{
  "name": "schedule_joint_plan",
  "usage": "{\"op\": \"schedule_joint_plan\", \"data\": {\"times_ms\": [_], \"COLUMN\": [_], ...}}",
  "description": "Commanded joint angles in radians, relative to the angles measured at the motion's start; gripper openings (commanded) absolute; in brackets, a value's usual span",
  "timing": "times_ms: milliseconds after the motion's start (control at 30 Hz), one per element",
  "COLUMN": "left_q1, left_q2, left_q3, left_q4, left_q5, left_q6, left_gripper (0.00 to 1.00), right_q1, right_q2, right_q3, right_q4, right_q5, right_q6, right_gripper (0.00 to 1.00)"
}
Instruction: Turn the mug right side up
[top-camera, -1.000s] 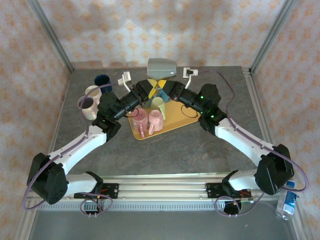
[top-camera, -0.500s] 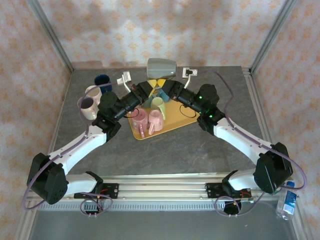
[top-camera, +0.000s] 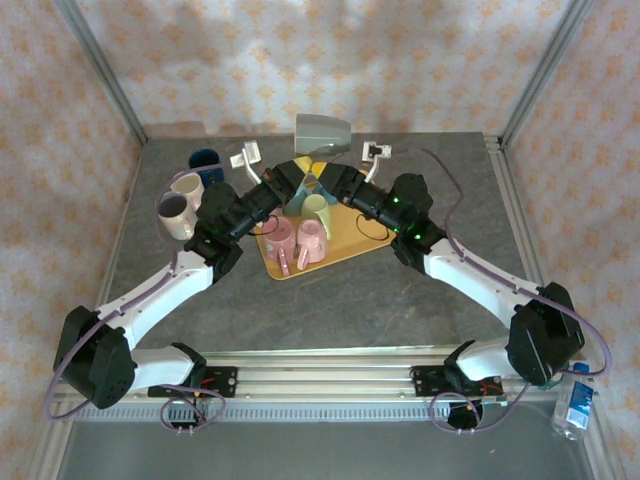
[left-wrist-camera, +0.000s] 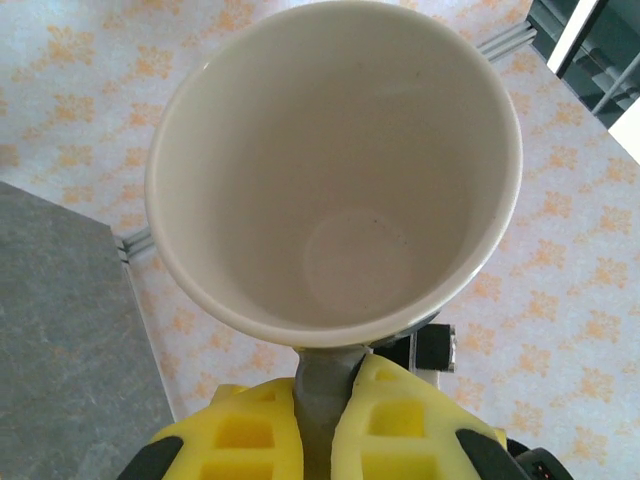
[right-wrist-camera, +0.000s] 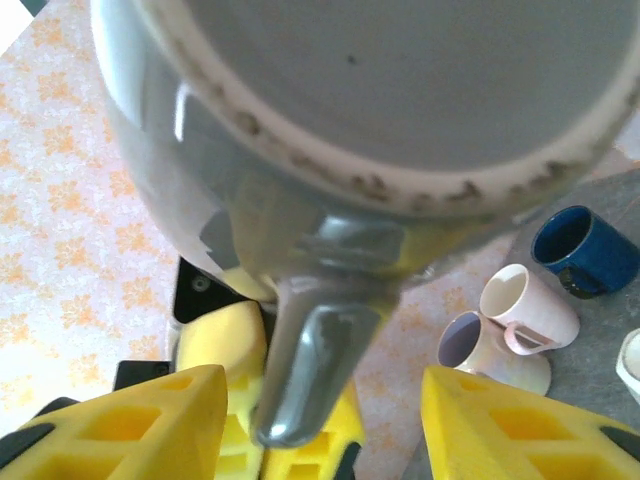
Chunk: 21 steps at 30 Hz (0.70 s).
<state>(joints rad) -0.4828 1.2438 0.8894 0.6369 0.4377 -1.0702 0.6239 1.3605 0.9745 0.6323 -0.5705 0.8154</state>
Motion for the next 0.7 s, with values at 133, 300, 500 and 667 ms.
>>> {"op": "schedule_joint_plan", "data": {"times_ms": [133,300,500,667], "left_q1": [-0.002,0.015,0.064,0.114], "left_q2": [-0.125,-0.172,-0.229,-0.275], "left_q3": [0.101,0.129,0.132,0.146], "left_q4": [-0.184,-0.373,-0.546,-0.759], "left_q5": [-0.073,-0.118,-0.138,-0.177], "left_q6": [0.203,0.305,0.398,0.488], "left_gripper": [0.0,0.0,0.0,0.0], "right_q1": [0.007,0.007,0.004,-0.024], "right_q2": [-0.059,-0.12,-0.197,-0.228], "right_q3": [-0.017,-0.013,0.001,0.018], "right_q4": [-0.072,-0.219,-0.434,-0.594], "right_q5": [0.052,0.076,0.137,0.177], "right_q6": [-0.06,-0.156,-0.287,-0.368], "right_gripper": [0.58,0.59,0.59,0.59]}}
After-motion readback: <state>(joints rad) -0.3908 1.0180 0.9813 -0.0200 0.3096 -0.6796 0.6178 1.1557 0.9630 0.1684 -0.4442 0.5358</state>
